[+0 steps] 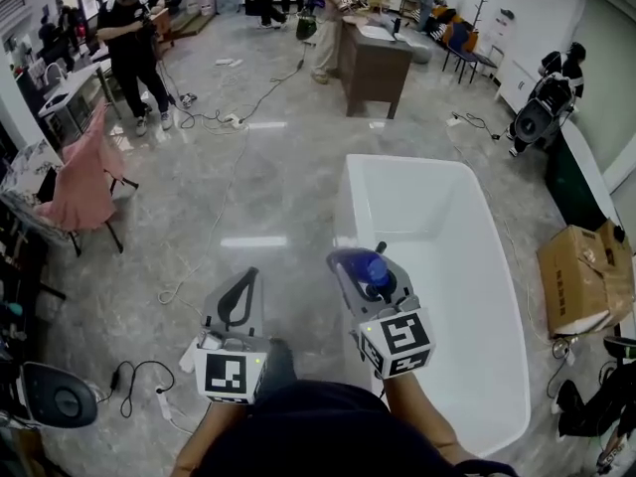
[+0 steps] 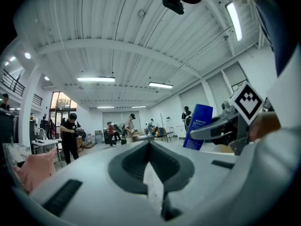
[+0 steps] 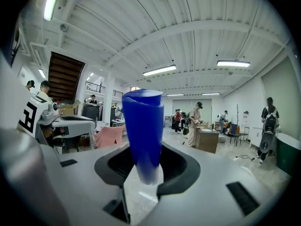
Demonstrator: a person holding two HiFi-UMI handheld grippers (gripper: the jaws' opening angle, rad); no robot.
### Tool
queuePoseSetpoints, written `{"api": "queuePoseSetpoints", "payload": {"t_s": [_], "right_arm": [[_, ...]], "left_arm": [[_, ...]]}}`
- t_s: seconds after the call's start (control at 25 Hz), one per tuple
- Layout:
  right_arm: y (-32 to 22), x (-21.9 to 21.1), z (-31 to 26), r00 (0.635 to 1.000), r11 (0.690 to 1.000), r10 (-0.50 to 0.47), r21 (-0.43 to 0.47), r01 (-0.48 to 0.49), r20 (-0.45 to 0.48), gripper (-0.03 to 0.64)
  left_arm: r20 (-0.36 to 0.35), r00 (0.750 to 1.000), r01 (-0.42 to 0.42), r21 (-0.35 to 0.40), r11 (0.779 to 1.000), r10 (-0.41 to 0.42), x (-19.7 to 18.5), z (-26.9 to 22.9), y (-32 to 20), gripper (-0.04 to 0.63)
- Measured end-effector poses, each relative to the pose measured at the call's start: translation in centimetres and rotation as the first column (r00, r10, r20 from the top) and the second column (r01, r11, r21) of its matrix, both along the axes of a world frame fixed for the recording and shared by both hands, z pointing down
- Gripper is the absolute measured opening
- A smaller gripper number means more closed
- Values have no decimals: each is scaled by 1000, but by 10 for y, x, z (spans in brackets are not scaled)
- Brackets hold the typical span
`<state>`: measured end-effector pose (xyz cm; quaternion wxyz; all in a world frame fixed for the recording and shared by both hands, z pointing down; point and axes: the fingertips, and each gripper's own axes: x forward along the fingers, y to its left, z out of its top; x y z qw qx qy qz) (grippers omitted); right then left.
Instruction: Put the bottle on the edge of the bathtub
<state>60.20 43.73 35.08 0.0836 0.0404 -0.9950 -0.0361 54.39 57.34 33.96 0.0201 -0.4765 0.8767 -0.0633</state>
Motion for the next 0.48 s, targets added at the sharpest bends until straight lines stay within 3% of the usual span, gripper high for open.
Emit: {"api": "queuePoseSetpoints", "payload": {"t_s": [0.24,0.48], "right_arm": [[-19,-70,6,1000,1000,6,5,-6,-2,160],[-50,-169,1,999,999,38,-7,-38,5,160]], "left_arm": [[20,1000,11,14,1000,-11,-74,8,-21,2],[56,998,-18,14,1000,17,-176,-4,-59,2]]}}
